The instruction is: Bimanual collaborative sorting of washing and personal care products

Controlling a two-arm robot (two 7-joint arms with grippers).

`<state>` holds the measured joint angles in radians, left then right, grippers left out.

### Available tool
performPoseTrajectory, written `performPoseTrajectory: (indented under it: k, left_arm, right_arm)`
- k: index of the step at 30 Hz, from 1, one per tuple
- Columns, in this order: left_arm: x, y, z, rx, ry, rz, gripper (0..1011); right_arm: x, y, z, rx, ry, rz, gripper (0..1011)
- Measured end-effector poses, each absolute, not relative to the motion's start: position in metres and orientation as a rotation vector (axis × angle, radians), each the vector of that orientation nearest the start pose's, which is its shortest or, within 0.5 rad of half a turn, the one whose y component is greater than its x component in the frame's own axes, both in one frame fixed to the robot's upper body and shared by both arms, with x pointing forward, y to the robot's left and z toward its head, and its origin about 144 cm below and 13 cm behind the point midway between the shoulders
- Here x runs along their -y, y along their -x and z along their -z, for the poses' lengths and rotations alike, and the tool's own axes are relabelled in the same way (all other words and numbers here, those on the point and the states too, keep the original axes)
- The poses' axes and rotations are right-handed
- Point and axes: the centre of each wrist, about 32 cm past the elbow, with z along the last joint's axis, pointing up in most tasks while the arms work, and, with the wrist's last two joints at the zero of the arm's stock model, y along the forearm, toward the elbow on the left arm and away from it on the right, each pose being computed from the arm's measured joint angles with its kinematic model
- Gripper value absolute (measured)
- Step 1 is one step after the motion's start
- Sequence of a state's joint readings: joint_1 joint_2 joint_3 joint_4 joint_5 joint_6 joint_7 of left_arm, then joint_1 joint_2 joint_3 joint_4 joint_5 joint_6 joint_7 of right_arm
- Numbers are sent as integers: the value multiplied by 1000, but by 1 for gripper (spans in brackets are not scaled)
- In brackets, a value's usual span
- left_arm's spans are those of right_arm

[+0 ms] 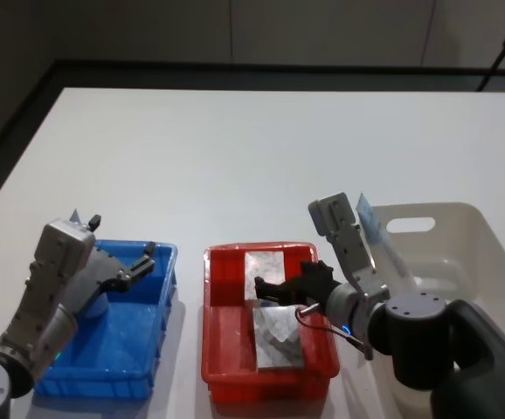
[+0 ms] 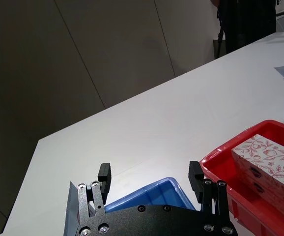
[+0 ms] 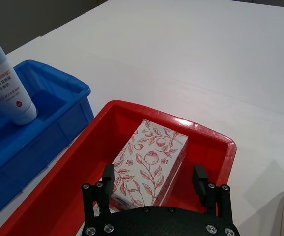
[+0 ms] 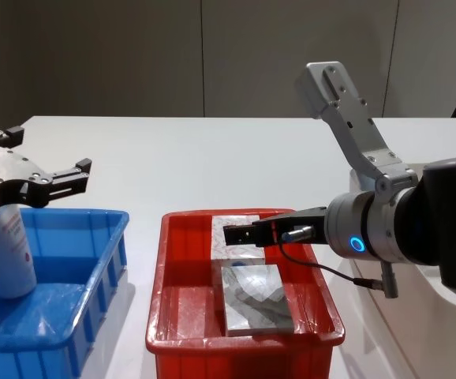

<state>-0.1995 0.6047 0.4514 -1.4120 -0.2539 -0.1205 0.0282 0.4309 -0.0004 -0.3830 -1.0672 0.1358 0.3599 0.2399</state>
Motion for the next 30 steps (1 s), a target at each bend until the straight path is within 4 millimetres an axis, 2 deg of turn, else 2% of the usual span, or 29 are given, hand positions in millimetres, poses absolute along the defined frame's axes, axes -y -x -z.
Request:
performPoseTrajectory:
  k: [30]
  left_arm:
    - [-310,-489,-1140,285,-305,-1248,1002]
  right_arm:
    - [107,-574,-1130,-335,384,978,1001]
